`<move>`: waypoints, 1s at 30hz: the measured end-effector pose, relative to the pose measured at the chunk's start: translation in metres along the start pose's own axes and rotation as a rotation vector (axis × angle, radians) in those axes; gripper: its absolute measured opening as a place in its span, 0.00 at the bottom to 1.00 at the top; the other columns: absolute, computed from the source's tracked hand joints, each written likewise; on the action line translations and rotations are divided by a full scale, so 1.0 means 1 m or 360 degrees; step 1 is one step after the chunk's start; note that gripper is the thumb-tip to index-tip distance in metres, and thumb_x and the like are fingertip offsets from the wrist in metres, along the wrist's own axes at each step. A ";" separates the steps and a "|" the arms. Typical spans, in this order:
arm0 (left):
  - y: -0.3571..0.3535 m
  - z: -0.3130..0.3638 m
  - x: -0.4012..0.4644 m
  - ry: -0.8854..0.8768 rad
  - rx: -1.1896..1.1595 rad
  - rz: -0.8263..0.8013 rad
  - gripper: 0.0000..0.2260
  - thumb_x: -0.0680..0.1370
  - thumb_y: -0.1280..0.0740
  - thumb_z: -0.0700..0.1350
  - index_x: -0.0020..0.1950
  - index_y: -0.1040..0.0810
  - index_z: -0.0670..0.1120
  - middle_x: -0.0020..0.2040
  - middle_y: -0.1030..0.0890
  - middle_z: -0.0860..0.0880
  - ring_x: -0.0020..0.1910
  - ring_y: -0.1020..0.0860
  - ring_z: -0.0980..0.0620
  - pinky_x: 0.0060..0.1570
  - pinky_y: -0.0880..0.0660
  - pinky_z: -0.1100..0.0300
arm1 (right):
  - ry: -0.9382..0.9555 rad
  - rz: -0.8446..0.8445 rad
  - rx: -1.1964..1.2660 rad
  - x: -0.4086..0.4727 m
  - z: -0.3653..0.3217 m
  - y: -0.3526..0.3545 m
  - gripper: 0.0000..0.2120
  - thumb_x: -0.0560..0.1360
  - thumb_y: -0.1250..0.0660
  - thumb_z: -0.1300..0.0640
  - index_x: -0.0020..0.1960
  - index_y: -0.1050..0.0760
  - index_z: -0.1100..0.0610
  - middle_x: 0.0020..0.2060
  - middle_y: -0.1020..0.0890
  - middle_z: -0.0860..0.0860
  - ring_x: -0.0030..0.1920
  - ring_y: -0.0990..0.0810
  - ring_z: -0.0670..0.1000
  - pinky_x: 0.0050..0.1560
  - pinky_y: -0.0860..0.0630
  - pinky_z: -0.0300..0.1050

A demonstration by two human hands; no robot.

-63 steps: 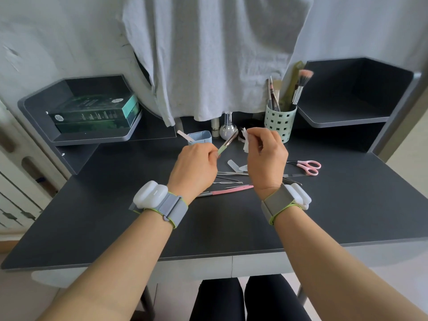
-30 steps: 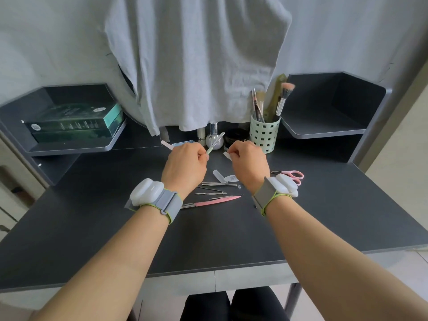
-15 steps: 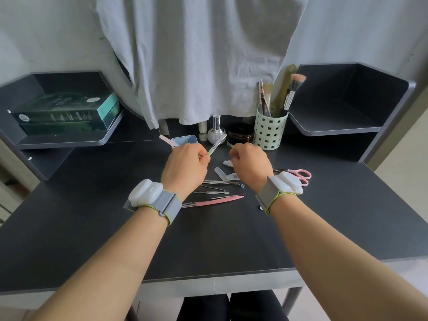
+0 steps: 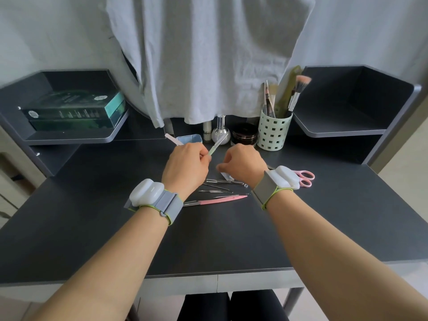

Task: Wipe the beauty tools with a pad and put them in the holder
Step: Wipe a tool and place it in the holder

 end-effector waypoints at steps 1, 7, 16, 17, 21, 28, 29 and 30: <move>0.000 -0.001 0.000 0.0004 0.0003 0.0000 0.07 0.81 0.33 0.46 0.50 0.16 0.45 0.44 0.15 0.47 0.43 0.19 0.47 0.44 0.22 0.53 | -0.0033 -0.0025 -0.0022 0.000 0.000 -0.002 0.14 0.70 0.25 0.44 0.46 0.18 0.54 0.44 0.17 0.53 0.46 0.18 0.55 0.48 0.19 0.50; -0.001 -0.004 -0.001 0.0017 -0.0006 -0.0001 0.07 0.80 0.33 0.45 0.49 0.16 0.45 0.44 0.16 0.47 0.43 0.19 0.47 0.45 0.20 0.51 | -0.0093 -0.0079 -0.0089 -0.002 -0.002 -0.004 0.17 0.70 0.23 0.45 0.49 0.20 0.56 0.44 0.19 0.53 0.47 0.20 0.56 0.44 0.24 0.47; -0.001 -0.009 -0.003 0.0048 0.0011 0.0010 0.07 0.80 0.33 0.46 0.49 0.16 0.46 0.44 0.15 0.48 0.44 0.19 0.47 0.44 0.21 0.53 | -0.0076 0.0004 -0.0045 0.006 -0.005 -0.008 0.15 0.70 0.27 0.45 0.45 0.19 0.57 0.42 0.18 0.52 0.45 0.19 0.56 0.43 0.22 0.46; 0.000 -0.011 -0.003 0.0056 0.0011 0.0017 0.07 0.80 0.33 0.46 0.48 0.16 0.46 0.44 0.15 0.48 0.44 0.19 0.47 0.42 0.23 0.54 | -0.0071 0.0027 -0.0016 0.007 -0.005 -0.007 0.15 0.70 0.28 0.44 0.44 0.19 0.56 0.41 0.17 0.52 0.44 0.18 0.56 0.44 0.21 0.46; 0.002 -0.016 -0.005 0.0083 0.0020 0.0034 0.07 0.80 0.33 0.46 0.50 0.15 0.46 0.49 0.15 0.47 0.48 0.18 0.47 0.43 0.25 0.58 | -0.0045 0.0150 0.0123 0.005 -0.004 0.001 0.14 0.69 0.30 0.44 0.37 0.19 0.56 0.33 0.18 0.50 0.38 0.18 0.52 0.37 0.24 0.42; 0.005 -0.017 -0.008 0.0089 0.0020 0.0056 0.08 0.80 0.32 0.46 0.52 0.15 0.46 0.51 0.14 0.47 0.49 0.18 0.47 0.43 0.26 0.59 | -0.0026 0.0219 0.0312 -0.009 -0.008 0.013 0.14 0.69 0.30 0.47 0.32 0.20 0.57 0.32 0.15 0.51 0.39 0.17 0.52 0.44 0.17 0.49; 0.005 -0.018 -0.008 0.0088 0.0019 0.0059 0.08 0.80 0.32 0.46 0.51 0.15 0.46 0.50 0.14 0.47 0.48 0.18 0.47 0.43 0.25 0.58 | -0.0039 0.0222 0.0352 -0.011 -0.008 0.015 0.14 0.69 0.30 0.47 0.31 0.20 0.56 0.32 0.15 0.50 0.39 0.17 0.52 0.44 0.17 0.49; 0.006 -0.018 -0.008 0.0088 0.0019 0.0062 0.07 0.80 0.32 0.46 0.51 0.15 0.46 0.49 0.14 0.47 0.48 0.18 0.47 0.44 0.23 0.57 | -0.0052 0.0221 0.0397 -0.013 -0.008 0.017 0.14 0.70 0.30 0.48 0.30 0.21 0.55 0.32 0.15 0.50 0.39 0.16 0.52 0.45 0.17 0.49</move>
Point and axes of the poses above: each hand's wrist, its own x-axis towards the middle knuckle, its own y-axis out of the back of the hand, z = x × y, the point moved 4 cm from there along x, towards the middle knuckle
